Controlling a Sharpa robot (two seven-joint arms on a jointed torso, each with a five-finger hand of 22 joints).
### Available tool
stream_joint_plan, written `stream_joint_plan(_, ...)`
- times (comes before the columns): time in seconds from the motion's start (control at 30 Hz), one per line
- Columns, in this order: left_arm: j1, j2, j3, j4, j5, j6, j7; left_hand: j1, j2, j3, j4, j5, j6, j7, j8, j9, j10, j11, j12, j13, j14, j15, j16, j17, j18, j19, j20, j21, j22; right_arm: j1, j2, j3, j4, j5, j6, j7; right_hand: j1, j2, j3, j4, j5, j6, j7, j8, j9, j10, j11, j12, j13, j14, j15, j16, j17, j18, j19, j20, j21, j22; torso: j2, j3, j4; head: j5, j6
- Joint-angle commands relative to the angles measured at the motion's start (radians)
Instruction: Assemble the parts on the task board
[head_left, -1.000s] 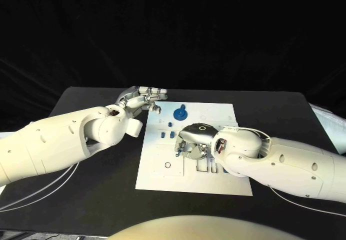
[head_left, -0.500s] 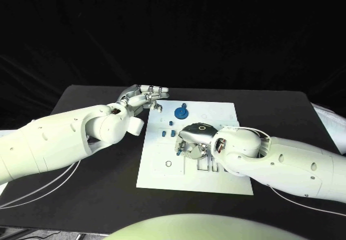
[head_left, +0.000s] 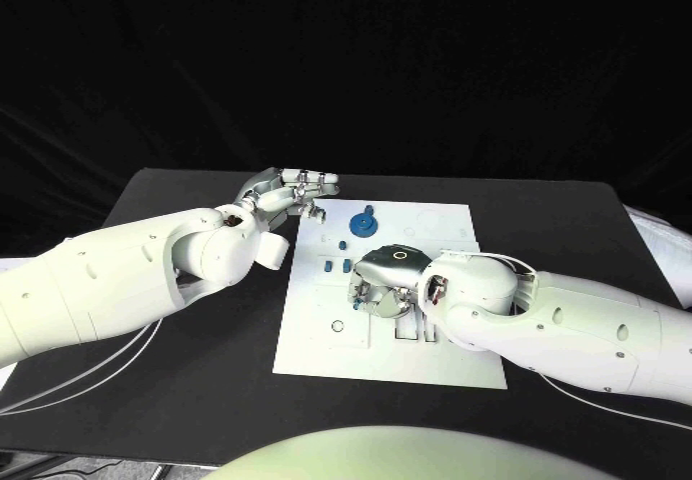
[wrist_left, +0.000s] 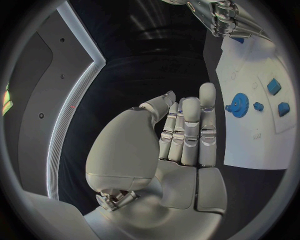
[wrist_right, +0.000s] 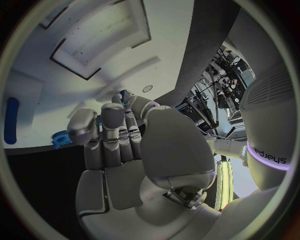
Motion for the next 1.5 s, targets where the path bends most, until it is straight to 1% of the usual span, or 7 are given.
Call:
stream_joint_plan(0.03, 0.000, 0.002, 0.001, 0.002, 0.001, 0.014, 0.004, 0.011, 0.000, -0.006, -0.002, -0.001, -0.006, 0.002, 0.005, 0.000, -0.004, 0.000, 0.007, -0.002, -0.003, 0.002, 0.001, 0.001, 0.019, 0.001, 0.002, -0.005, -0.001, -0.004, 0.003, -0.006, -0.003, -0.020, 0.060, -0.019, -0.019, -0.005, -0.013, 0.001, 0.011, -0.008, 0.006, -0.001, 0.000, -0.011, -0.003, -0.004, -0.002, 0.002, 0.004, 0.009, 0.002, -0.007, -0.003, 0.005, 0.005, 0.002, 0.000, -0.0004, -0.0006, 0.000, -0.002)
stream_joint_plan(0.17, 0.000, 0.002, 0.001, 0.002, 0.001, 0.015, 0.003, 0.010, 0.000, -0.006, -0.002, -0.001, -0.007, 0.003, 0.005, 0.000, -0.005, 0.000, 0.007, -0.002, -0.003, 0.002, 0.002, 0.000, 0.019, 0.002, 0.002, -0.005, -0.001, -0.004, 0.003, -0.007, -0.004, -0.018, 0.056, -0.019, -0.035, -0.018, -0.025, 0.006, 0.022, -0.029, 0.012, -0.006, -0.003, -0.033, 0.003, -0.008, -0.004, -0.002, 0.008, 0.010, -0.003, -0.007, -0.008, 0.007, 0.004, -0.001, 0.000, -0.0002, -0.0006, 0.000, -0.004)
stream_joint_plan(0.37, 0.000, 0.002, 0.001, 0.000, 0.001, 0.016, 0.002, 0.010, 0.000, -0.006, -0.002, -0.001, -0.007, 0.003, 0.005, 0.000, -0.005, 0.000, 0.007, -0.002, -0.003, 0.002, 0.002, 0.000, 0.019, 0.002, 0.002, -0.005, -0.001, -0.004, 0.001, -0.008, -0.005, -0.010, 0.039, -0.022, -0.060, -0.050, -0.057, 0.015, 0.036, -0.144, 0.035, -0.007, -0.007, -0.129, 0.028, -0.006, -0.004, -0.013, 0.028, 0.006, -0.021, -0.002, -0.026, 0.024, -0.008, -0.023, -0.001, 0.0000, -0.0007, 0.000, -0.004)
stream_joint_plan(0.73, 0.000, 0.002, 0.001, -0.003, 0.001, 0.019, 0.000, 0.010, 0.000, -0.007, -0.001, -0.001, -0.008, 0.003, 0.005, 0.000, -0.006, 0.000, 0.008, -0.002, -0.002, 0.002, 0.003, 0.003, 0.019, 0.002, 0.002, -0.005, -0.002, -0.004, -0.012, -0.008, 0.003, -0.007, -0.046, -0.014, -0.056, -0.053, -0.113, 0.017, 0.039, -0.181, 0.048, -0.004, -0.005, -0.206, 0.042, 0.001, -0.001, -0.027, 0.039, -0.008, -0.055, 0.006, -0.050, 0.035, -0.032, -0.059, 0.000, 0.0011, -0.0006, -0.002, -0.001)
stream_joint_plan(0.97, 0.000, -0.001, 0.000, -0.005, 0.001, 0.023, -0.003, 0.010, 0.000, -0.008, -0.001, 0.000, -0.010, 0.003, 0.005, 0.000, -0.008, 0.001, 0.008, -0.002, -0.002, 0.003, 0.004, 0.002, 0.019, 0.002, 0.002, -0.005, -0.002, 0.001, -0.093, 0.001, 0.069, 0.000, -0.130, -0.012, -0.041, -0.041, -0.126, 0.013, 0.055, -0.157, 0.045, 0.004, 0.000, -0.185, 0.038, 0.026, 0.002, -0.026, 0.037, -0.001, -0.053, 0.006, -0.046, 0.035, -0.028, -0.054, -0.001, 0.0002, -0.0019, -0.004, 0.004)
stream_joint_plan(1.3, 0.000, -0.004, 0.000, -0.004, 0.001, 0.026, -0.004, 0.010, 0.000, -0.008, -0.001, 0.000, -0.010, 0.003, 0.005, 0.000, -0.009, 0.001, 0.009, -0.002, -0.002, 0.003, 0.004, 0.001, 0.019, 0.003, 0.003, -0.005, -0.002, 0.076, -0.241, 0.012, 0.127, 0.032, -0.085, -0.076, -0.049, -0.064, -0.180, 0.022, 0.050, -0.160, 0.029, -0.003, -0.003, -0.208, 0.029, 0.025, -0.001, -0.036, 0.031, -0.023, -0.090, 0.009, -0.056, 0.032, -0.041, -0.071, -0.001, -0.0004, -0.0023, -0.026, 0.019)
stream_joint_plan(1.5, 0.000, -0.002, -0.001, -0.006, 0.001, 0.028, -0.003, 0.010, 0.000, -0.008, -0.001, 0.000, -0.010, 0.003, 0.005, 0.000, -0.009, 0.001, 0.009, -0.002, -0.002, 0.003, 0.004, 0.001, 0.019, 0.003, 0.003, -0.005, -0.002, 0.092, -0.273, 0.013, 0.117, 0.022, -0.035, -0.093, -0.032, -0.071, -0.277, 0.039, 0.064, -0.179, 0.012, -0.004, -0.004, -0.260, 0.025, 0.016, -0.001, -0.039, 0.026, -0.042, -0.119, 0.015, -0.076, 0.029, -0.070, -0.106, 0.000, 0.0008, -0.0019, -0.034, 0.024)
